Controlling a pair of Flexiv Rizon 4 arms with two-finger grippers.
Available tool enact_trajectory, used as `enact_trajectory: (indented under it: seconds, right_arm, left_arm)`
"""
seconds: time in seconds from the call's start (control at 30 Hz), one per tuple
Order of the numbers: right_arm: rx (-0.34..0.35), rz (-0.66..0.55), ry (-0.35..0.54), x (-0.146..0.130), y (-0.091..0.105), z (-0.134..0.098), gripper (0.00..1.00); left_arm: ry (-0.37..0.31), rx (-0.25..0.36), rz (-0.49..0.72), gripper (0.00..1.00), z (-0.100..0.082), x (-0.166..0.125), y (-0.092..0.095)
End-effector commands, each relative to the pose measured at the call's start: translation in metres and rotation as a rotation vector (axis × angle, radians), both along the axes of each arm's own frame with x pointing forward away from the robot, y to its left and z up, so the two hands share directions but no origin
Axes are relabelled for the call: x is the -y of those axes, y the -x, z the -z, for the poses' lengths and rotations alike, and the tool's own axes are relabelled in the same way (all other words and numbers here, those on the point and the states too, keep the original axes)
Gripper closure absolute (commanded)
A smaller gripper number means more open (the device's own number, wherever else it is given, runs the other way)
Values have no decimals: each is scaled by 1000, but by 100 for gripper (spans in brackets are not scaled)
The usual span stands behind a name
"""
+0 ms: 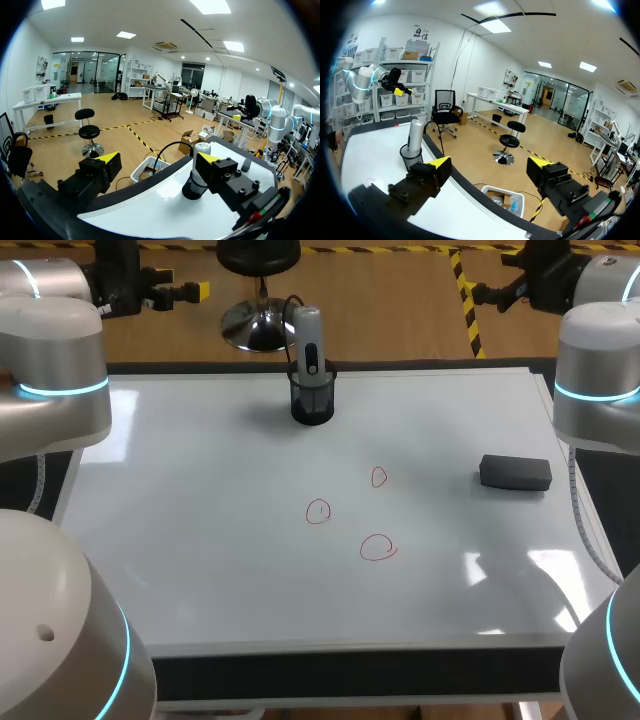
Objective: Pick up the inspection probe, press it on each red-marked spot on the whiteboard one by one, put down the probe, pick up the eraser, and wipe off all the red marks.
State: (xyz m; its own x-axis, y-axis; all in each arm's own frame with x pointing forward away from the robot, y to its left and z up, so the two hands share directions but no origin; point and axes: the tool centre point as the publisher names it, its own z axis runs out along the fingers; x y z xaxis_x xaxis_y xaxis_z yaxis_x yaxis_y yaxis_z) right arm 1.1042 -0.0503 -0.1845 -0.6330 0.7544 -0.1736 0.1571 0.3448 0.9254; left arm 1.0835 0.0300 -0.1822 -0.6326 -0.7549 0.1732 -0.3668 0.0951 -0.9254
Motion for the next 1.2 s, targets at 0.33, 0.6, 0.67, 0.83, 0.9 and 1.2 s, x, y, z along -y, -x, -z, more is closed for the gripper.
enact_trajectory:
  seconds: [0.33, 0.6, 0.67, 0.83, 0.9, 1.2]
  right_arm:
    - [0, 0, 0, 0, 0, 0, 0]
    - [0, 0, 0, 0, 0, 0, 0]
    - [0, 0, 0, 0, 0, 0, 0]
    - [0, 0, 0, 0, 0, 0, 0]
    - [0, 0, 0, 0, 0, 0, 0]
    - [0, 0, 0, 0, 0, 0, 0]
  left_arm:
    - [-4, -3, 1, 0, 0, 1, -1]
    - [23, -5, 44, 0, 2, 7, -1]
    - [43, -1, 67, 0, 3, 9, -1]
    - [61, 7, 99, 0, 4, 12, -1]
    - [80, 8, 117, 0, 5, 13, -1]
    - [143, 12, 203, 0, 11, 25, 7]
